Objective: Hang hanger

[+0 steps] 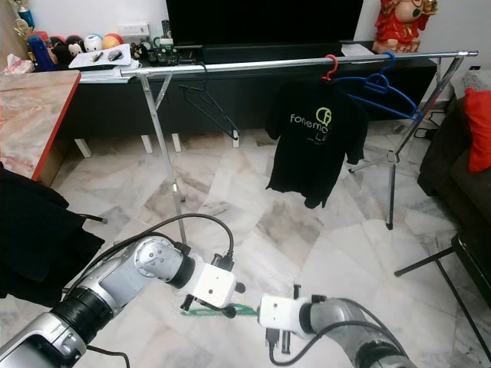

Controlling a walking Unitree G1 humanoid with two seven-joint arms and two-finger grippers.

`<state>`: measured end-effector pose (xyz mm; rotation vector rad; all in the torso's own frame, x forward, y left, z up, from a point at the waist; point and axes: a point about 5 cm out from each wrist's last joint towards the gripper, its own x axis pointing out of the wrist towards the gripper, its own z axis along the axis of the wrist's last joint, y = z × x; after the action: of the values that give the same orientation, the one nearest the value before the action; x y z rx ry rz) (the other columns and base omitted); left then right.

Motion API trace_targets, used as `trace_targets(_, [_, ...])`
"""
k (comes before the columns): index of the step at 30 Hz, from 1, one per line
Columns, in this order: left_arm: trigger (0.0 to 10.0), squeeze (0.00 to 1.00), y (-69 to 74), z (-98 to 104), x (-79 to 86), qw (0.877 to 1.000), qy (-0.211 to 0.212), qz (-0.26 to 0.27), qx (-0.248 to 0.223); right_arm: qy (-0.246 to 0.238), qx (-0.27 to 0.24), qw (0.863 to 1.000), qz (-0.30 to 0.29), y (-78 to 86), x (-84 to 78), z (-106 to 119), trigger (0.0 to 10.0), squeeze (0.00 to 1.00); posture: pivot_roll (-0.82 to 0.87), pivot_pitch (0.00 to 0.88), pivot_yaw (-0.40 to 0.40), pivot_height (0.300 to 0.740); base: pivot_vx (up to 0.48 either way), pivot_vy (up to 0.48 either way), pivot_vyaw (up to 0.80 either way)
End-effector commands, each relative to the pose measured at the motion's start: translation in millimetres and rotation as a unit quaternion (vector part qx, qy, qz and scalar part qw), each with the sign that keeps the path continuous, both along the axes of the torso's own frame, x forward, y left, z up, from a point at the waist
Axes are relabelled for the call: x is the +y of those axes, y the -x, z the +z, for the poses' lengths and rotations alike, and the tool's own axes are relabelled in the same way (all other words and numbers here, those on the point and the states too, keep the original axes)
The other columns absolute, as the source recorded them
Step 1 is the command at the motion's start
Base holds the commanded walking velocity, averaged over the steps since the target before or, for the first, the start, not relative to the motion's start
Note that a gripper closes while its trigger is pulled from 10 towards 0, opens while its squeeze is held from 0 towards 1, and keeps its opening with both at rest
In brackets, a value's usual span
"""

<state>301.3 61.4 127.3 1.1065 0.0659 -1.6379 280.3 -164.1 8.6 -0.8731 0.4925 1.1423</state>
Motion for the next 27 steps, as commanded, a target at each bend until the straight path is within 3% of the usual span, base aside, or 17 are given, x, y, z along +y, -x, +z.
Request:
trace_targets(1, [10.0, 1.0, -4.1, 7.0, 7.8, 1.0, 0.004, 0.016, -0.011, 0.015, 0.024, 0.999, -0.017, 11.5, -7.6, -12.4, 0.0, 0.0, 0.07, 0.095, -0.029, 0.74, 0.0, 0.0, 0.0])
trace_targets(6, [10.0, 1.0, -11.9, 7.5, 22.0, 0.998, 0.017, 0.063, -0.013, 0.008, 0.035, 0.996, -0.077, 19.7, -16.1, -22.6, 0.0, 0.0, 0.07, 0.093, -0.027, 0.74, 0.0, 0.0, 0.0])
trace_targets(7, [10.0, 0.57, -21.2, 3.8, 35.9, 0.991, 0.034, 0.125, -0.018, -0.041, 0.034, 0.985, -0.164, 18.2, -20.3, -23.7, 0.0, 0.0, 0.08, 0.093, -0.025, 0.74, 0.0, 0.0, 0.0])
trace_targets(8, [10.0, 0.57, -21.2, 3.8, 35.9, 0.991, 0.034, 0.125, -0.018, -0.041, 0.034, 0.985, -0.164, 18.2, -20.3, -23.7, 0.0, 0.0, 0.08, 0.093, -0.025, 0.74, 0.0, 0.0, 0.0])
trace_targets(9, [10.0, 0.0, -28.5, -0.7, 49.7, 0.98, 0.057, 0.187, -0.021, -0.086, 0.03, 0.966, -0.244, 15.6, -24.3, -23.6, 0.0, 0.0, 0.07, 0.093, -0.02, 0.74, 0.0, 0.0, 0.0])
trace_targets(13, [10.0, 0.0, -32.7, -18.2, 76.3, 0.954, 0.08, 0.287, -0.025, -0.145, 0.007, 0.913, -0.382, 11.0, -36.6, -22.6, 0.0, 0.0, 0.07, 0.095, -0.019, 0.74, 0.0, 0.0, 0.0])
trace_targets(14, [10.0, 0.0, -32.7, -18.2, 76.3, 0.954, 0.08, 0.287, -0.025, -0.145, 0.007, 0.913, -0.382, 11.0, -36.6, -22.6, 0.0, 0.0, 0.07, 0.095, -0.019, 0.74, 0.0, 0.0, 0.0])
trace_targets(16, [10.0, 0.0, -21.5, -52.3, 100.1, 0.925, 0.086, 0.369, 0.025, -0.168, -0.038, 0.826, -0.537, 9.6, -57.1, -22.8, 0.0, 0.0, 0.08, 0.093, -0.016, 0.74, 0.0, 0.0, 0.0])
trace_targets(17, [10.0, 0.0, -12.5, -73.1, 113.2, 0.907, 0.071, 0.413, 0.04, -0.208, -0.044, 0.75, -0.626, 11.8, -66.9, -23.6, 0.0, 0.0, 0.07, 0.091, -0.014, 0.74, 0.0, 0.0, 0.0])
trace_targets(18, [10.0, 0.0, -9.5, -79.8, 117.2, 0.898, 0.068, 0.432, 0.044, -0.23, -0.043, 0.721, -0.652, 12.9, -69.0, -24.0, 0.0, 0.0, 0.07, 0.091, -0.012, 0.74, 0.0, 0.0, 0.0])
trace_targets(19, [10.0, 0.0, -4.7, -90.9, 122.9, 0.873, 0.083, 0.477, 0.055, -0.26, -0.041, 0.677, -0.688, 15.6, -70.7, -25.6, 0.0, 0.0, 0.07, 0.089, -0.012, 0.74, 0.0, 0.0, 0.0])
trace_targets(20, [10.0, 0.0, -4.7, -90.9, 122.9, 0.873, 0.083, 0.477, 0.055, -0.26, -0.041, 0.677, -0.688, 15.6, -70.7, -25.6, 0.0, 0.0, 0.07, 0.089, -0.012, 0.74, 0.0, 0.0, 0.0])
trace_targets(21, [10.0, 0.0, -2.9, -95.3, 124.9, 0.86, 0.091, 0.498, 0.058, -0.271, -0.04, 0.659, -0.701, 16.8, -71.0, -26.6, 0.0, 0.0, 0.07, 0.089, -0.012, 0.74, 0.0, 0.0, 0.0])
trace_targets(22, [10.0, 0.0, 1.8, -106.2, 129.7, 0.823, 0.107, 0.552, 0.076, -0.282, -0.043, 0.643, -0.71, 18.4, -69.7, -27.6, 0.0, 0.0, 0.07, 0.083, -0.014, 0.74, 0.0, 0.0, 0.0])
trace_targets(23, [10.0, 0.0, 1.8, -106.2, 129.7, 0.823, 0.107, 0.552, 0.076, -0.282, -0.043, 0.643, -0.71, 18.4, -69.7, -27.6, 0.0, 0.0, 0.07, 0.083, -0.014, 0.74, 0.0, 0.0, 0.0])
trace_targets(24, [10.0, 0.0, 12.2, -123.6, 139.8, 0.756, 0.121, 0.635, 0.101, -0.29, -0.051, 0.64, -0.709, 17.0, -64.3, -26.7, 0.0, 0.0, 0.06, 0.079, -0.016, 0.74, 0.0, 0.0, 0.0])
trace_targets(27, [10.0, 0.0, 34.4, -146.4, 157.9, 0.676, 0.105, 0.719, 0.119, -0.305, -0.065, 0.637, -0.705, 11.7, -57.3, -22.4, 0.0, 0.0, 0.04, 0.073, -0.006, 0.74, 0.0, 0.0, 0.0])
